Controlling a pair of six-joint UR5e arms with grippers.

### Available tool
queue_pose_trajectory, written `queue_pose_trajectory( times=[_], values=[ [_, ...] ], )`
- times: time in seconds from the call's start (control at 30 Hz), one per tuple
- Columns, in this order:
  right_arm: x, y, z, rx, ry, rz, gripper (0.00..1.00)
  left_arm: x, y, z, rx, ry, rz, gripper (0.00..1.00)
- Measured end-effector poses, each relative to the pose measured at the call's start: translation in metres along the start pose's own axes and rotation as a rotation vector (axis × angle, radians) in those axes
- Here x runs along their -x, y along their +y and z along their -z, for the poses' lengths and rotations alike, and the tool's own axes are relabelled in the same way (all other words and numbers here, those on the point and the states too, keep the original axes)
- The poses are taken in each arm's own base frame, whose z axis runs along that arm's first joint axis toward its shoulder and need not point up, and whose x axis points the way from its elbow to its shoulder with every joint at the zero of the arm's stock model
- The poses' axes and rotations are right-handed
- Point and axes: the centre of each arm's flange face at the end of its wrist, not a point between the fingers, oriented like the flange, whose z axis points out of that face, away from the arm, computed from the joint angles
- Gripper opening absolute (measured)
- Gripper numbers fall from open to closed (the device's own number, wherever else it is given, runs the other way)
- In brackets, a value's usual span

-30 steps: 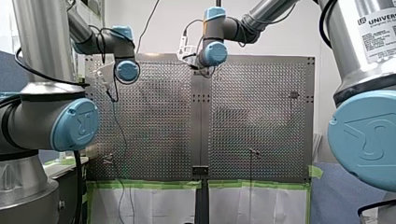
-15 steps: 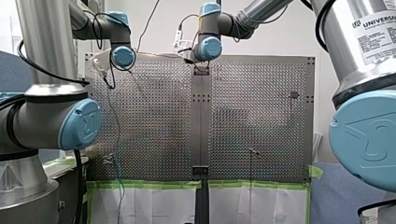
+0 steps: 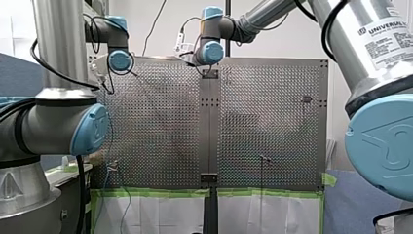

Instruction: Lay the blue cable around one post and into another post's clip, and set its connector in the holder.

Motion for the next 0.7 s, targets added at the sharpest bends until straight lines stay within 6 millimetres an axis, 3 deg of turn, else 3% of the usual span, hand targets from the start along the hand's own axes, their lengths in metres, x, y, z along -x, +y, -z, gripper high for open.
queue_pose_trajectory(
  times=[0.4, 0.7],
  values=[
    [-0.021, -0.011, -0.018, -0.008, 0.032, -0.005, 0.0, 0.026, 0.01, -0.047, -0.035, -0.048, 0.036, 0.07],
    [-0.018, -0.007, -0.04, 0.0, 0.039, -0.007, 0.0, 0.019, 0.003, -0.075, -0.091, -0.025, 0.032, 0.07]
  ],
)
